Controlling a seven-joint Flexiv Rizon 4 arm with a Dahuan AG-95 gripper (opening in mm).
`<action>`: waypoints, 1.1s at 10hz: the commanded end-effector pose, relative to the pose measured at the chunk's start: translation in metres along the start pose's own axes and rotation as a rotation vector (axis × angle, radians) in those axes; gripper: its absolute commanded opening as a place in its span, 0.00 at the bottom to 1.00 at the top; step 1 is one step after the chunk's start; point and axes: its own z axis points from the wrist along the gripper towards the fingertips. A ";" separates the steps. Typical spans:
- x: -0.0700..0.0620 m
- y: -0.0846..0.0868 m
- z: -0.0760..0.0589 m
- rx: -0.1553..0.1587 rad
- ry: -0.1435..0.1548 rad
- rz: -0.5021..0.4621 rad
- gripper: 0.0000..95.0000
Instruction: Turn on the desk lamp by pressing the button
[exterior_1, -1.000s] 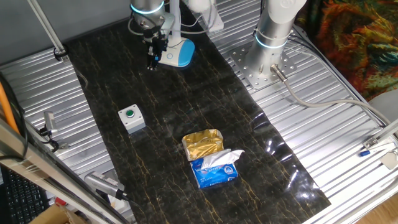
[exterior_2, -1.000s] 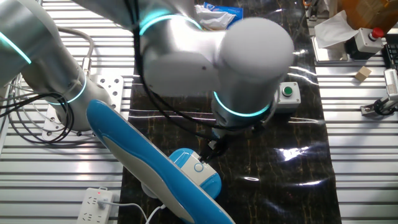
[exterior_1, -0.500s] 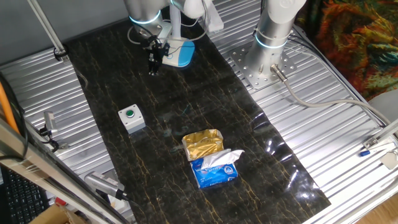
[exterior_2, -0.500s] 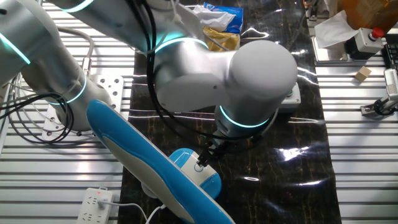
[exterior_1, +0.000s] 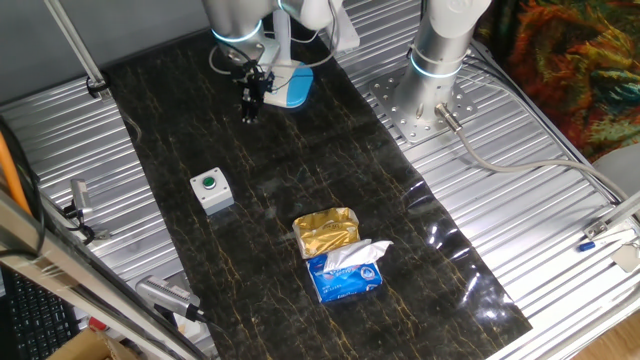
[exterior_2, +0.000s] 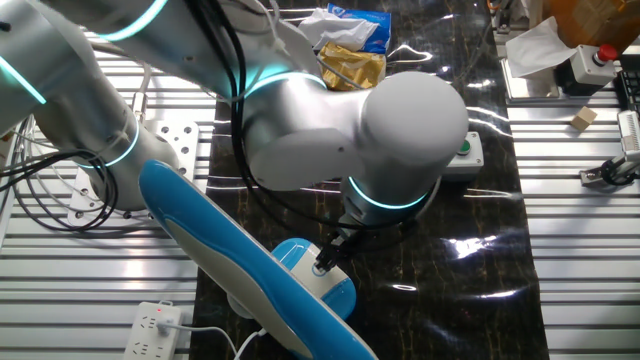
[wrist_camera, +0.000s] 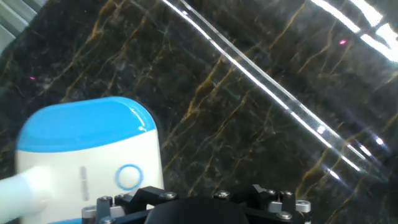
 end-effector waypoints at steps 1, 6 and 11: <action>0.000 0.001 0.003 0.002 0.001 -0.001 1.00; -0.007 0.006 0.018 -0.001 0.008 0.013 1.00; -0.009 0.014 0.011 0.025 0.013 0.028 1.00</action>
